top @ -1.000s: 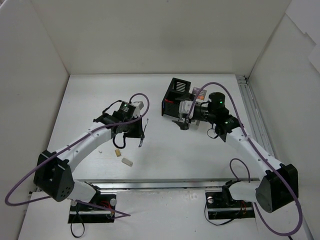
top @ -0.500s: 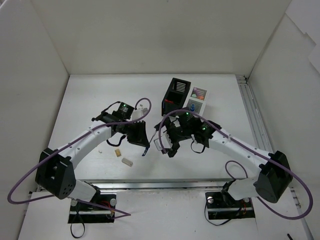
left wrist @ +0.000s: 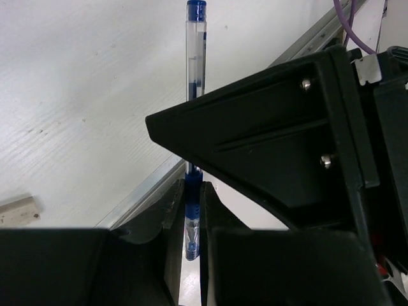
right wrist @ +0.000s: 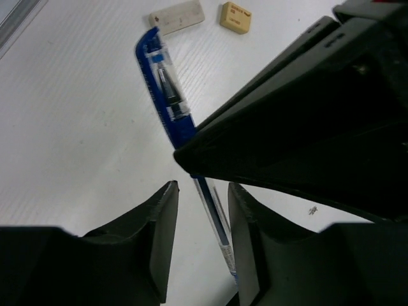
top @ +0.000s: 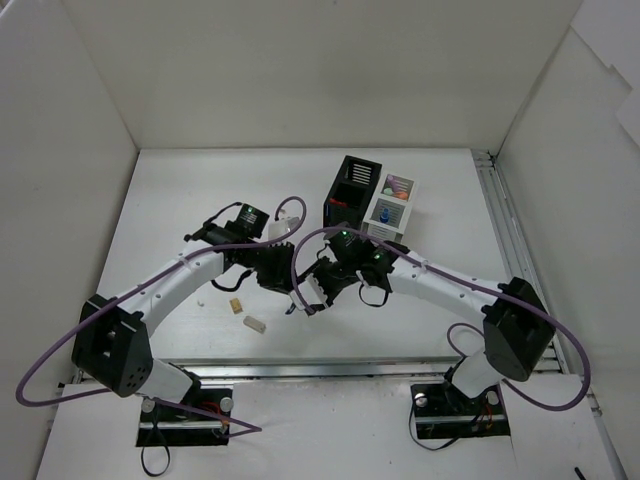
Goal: Sort the stationery into containers
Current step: Place the pen in the storage box.
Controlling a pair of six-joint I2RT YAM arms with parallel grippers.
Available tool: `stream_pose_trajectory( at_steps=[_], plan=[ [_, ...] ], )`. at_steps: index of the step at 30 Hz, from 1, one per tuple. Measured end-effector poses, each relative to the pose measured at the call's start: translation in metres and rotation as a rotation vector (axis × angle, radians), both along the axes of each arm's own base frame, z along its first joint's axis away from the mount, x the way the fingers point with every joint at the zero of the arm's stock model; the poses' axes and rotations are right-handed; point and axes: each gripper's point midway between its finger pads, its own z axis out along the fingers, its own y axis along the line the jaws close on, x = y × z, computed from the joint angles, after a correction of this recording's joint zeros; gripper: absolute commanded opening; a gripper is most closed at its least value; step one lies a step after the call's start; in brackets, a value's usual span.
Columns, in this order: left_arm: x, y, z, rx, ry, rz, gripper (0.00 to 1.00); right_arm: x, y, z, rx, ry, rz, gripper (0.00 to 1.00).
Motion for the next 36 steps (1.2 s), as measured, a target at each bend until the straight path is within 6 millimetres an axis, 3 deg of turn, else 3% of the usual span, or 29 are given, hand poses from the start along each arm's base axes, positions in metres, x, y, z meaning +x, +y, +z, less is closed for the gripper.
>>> stream_pose_trajectory(
  at_steps=[5, 8, 10, 11, 13, 14, 18, 22, 26, 29, 33, 36],
  plan=[
    [0.001, 0.001, -0.001, 0.009, -0.007, 0.0, 0.0, 0.004, 0.009, -0.001, 0.003, 0.028, -0.005, 0.07],
    [0.005, 0.005, -0.002, 0.02, -0.014, 0.016, 0.01, 0.004, 0.012, -0.008, -0.004, 0.055, -0.011, 0.0],
    [0.006, 0.006, -0.002, 0.023, -0.016, 0.018, 0.19, 0.004, 0.012, -0.008, -0.001, 0.064, -0.021, 0.0],
    [0.006, 0.006, -0.002, 0.023, -0.02, 0.017, 0.4, 0.004, 0.012, -0.008, 0.001, 0.072, -0.03, 0.0],
    [0.007, 0.006, -0.001, 0.024, -0.025, 0.019, 0.49, 0.009, 0.017, -0.005, 0.027, 0.065, -0.054, 0.0],
    [0.007, 0.008, -0.001, 0.035, -0.033, 0.024, 0.65, 0.014, 0.018, -0.003, 0.047, 0.062, -0.076, 0.0],
    [0.019, 0.022, 0.014, 0.042, -0.112, 0.092, 1.0, 0.04, 0.016, 0.01, 0.144, 0.079, -0.177, 0.0],
    [0.034, 0.048, 0.053, 0.016, -0.271, 0.216, 1.0, 0.078, 0.006, 0.035, 0.275, 0.112, -0.303, 0.0],
    [0.051, 0.097, 0.096, 0.052, -0.454, 0.456, 1.0, 0.128, -0.017, 0.066, 0.438, 0.15, -0.495, 0.0],
    [0.053, 0.134, 0.111, 0.109, -0.529, 0.645, 1.0, 0.167, -0.04, 0.087, 0.556, 0.181, -0.664, 0.0],
    [0.049, 0.172, 0.093, 0.205, -0.506, 0.82, 1.0, 0.224, -0.063, 0.104, 0.689, 0.215, -0.861, 0.0],
    [0.042, 0.187, 0.067, 0.278, -0.438, 0.882, 1.0, 0.254, -0.072, 0.099, 0.738, 0.237, -0.96, 0.0]
  ],
)
